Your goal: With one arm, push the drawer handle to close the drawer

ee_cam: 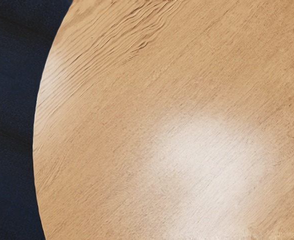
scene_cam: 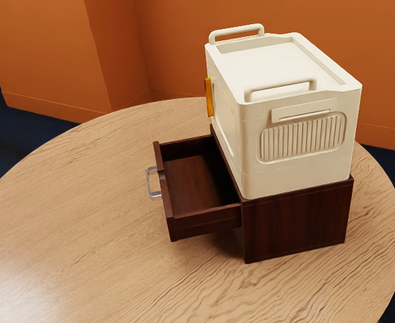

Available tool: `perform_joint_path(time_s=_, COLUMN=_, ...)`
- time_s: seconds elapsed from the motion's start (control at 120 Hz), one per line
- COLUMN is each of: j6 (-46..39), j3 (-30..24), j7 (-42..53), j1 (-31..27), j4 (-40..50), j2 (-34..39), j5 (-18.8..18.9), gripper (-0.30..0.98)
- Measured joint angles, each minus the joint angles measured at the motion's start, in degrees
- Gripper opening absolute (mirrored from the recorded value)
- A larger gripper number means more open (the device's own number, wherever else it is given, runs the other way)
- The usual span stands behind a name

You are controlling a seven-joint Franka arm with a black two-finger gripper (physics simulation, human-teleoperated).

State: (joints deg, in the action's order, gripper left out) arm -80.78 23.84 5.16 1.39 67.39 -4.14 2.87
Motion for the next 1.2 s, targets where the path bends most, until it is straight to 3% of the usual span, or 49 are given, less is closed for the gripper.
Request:
perform_joint_path(time_s=0.075, j6=-0.21, j3=-0.30, j7=0.39, j1=13.93, j4=0.79, j2=-0.32, j5=-0.05, gripper=0.68)
perform_joint_path(time_s=0.133, j6=-0.32, j3=-0.64, j7=0.65, j1=17.79, j4=1.84, j2=-0.49, j5=-0.08, gripper=0.68)
perform_joint_path(time_s=0.342, j6=-1.37, j3=-1.15, j7=0.91, j1=11.24, j4=12.28, j2=-0.21, j5=-3.42, gripper=0.67)
perform_joint_path(time_s=0.55, j6=-2.70, j3=-2.05, j7=1.24, j1=12.51, j4=18.53, j2=-1.02, j5=-3.51, gripper=0.22)
perform_joint_path(time_s=0.717, j6=-6.80, j3=-2.13, j7=4.29, j1=13.22, j4=24.83, j2=-2.17, j5=-2.81, gripper=0.03)
perform_joint_path(time_s=1.2, j6=-20.55, j3=-2.04, j7=12.81, j1=19.88, j4=44.17, j2=3.57, j5=-1.19, gripper=-0.09)
